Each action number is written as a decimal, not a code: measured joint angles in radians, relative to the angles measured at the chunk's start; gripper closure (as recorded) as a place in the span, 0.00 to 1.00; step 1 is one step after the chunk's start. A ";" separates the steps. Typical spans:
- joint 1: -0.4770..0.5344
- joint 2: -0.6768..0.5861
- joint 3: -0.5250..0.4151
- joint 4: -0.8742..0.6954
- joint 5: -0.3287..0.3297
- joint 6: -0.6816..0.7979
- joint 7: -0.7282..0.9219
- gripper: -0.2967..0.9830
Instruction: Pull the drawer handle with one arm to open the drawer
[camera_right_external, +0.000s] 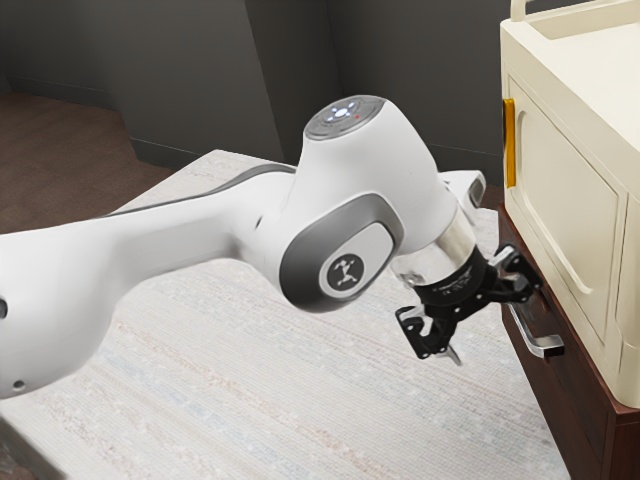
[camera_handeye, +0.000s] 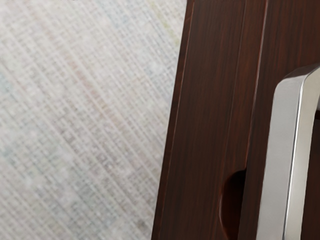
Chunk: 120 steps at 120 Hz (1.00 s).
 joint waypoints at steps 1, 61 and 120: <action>0.000 0.000 0.000 0.000 0.000 -0.001 0.000 0.24; 0.005 -0.015 0.012 0.006 0.008 -0.098 0.033 0.23; 0.011 -0.055 0.048 0.000 0.016 -0.240 0.084 0.23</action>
